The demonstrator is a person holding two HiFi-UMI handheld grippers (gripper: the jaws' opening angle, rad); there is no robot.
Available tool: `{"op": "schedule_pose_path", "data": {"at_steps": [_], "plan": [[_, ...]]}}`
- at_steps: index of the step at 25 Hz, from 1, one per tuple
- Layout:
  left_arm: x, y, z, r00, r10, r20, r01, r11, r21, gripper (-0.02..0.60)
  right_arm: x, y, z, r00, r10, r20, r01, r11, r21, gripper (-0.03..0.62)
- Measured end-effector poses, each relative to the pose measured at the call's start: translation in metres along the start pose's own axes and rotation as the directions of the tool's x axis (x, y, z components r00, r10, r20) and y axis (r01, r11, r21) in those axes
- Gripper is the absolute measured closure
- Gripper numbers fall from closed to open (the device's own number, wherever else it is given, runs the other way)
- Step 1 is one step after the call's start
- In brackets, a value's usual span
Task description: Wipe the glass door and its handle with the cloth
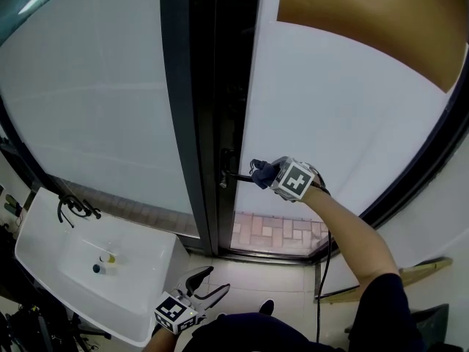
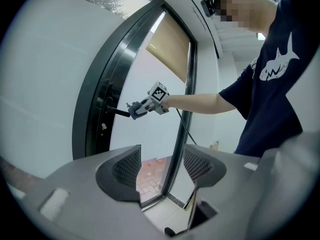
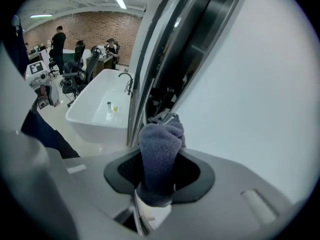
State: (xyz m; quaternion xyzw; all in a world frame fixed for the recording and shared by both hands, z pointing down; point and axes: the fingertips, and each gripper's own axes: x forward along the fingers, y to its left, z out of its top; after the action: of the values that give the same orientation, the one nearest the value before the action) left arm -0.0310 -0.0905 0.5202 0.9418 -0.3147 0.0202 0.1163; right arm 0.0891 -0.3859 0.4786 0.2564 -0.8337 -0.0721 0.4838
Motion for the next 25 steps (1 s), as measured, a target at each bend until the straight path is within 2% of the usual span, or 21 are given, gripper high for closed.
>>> {"op": "schedule_pose_path", "data": {"at_steps": [5, 8, 13, 18, 22, 25], "plan": [[-0.009, 0.004, -0.002, 1.0, 0.022, -0.006, -0.022, 1.0, -0.005, 0.321, -0.009, 0.006, 0.05, 0.981, 0.092, 0.168, -0.117, 0.983, 0.141, 0.454], [-0.014, 0.005, -0.004, 0.999, 0.032, -0.011, -0.032, 0.999, -0.01, 0.321, 0.004, 0.007, 0.081, 0.969, 0.117, 0.22, -0.165, 0.963, 0.213, 0.454], [-0.018, 0.005, -0.004, 0.999, 0.048, 0.005, -0.047, 0.999, -0.015, 0.321, 0.042, 0.012, 0.099, 0.97, 0.137, 0.201, -0.195, 0.932, 0.307, 0.454], [-0.021, 0.008, -0.005, 0.998, 0.058, 0.008, -0.058, 0.998, -0.017, 0.321, 0.055, 0.015, 0.098, 0.966, 0.175, 0.189, -0.226, 0.926, 0.301, 0.454], [-0.019, 0.008, 0.0, 0.999, 0.051, 0.011, -0.051, 0.999, -0.017, 0.321, 0.05, 0.016, 0.082, 0.958, 0.236, 0.161, -0.275, 0.915, 0.295, 0.454], [-0.016, 0.009, -0.001, 0.999, 0.041, 0.011, -0.041, 0.999, -0.006, 0.321, 0.045, 0.014, 0.069, 0.959, 0.246, 0.143, -0.278, 0.916, 0.29, 0.454]]}}
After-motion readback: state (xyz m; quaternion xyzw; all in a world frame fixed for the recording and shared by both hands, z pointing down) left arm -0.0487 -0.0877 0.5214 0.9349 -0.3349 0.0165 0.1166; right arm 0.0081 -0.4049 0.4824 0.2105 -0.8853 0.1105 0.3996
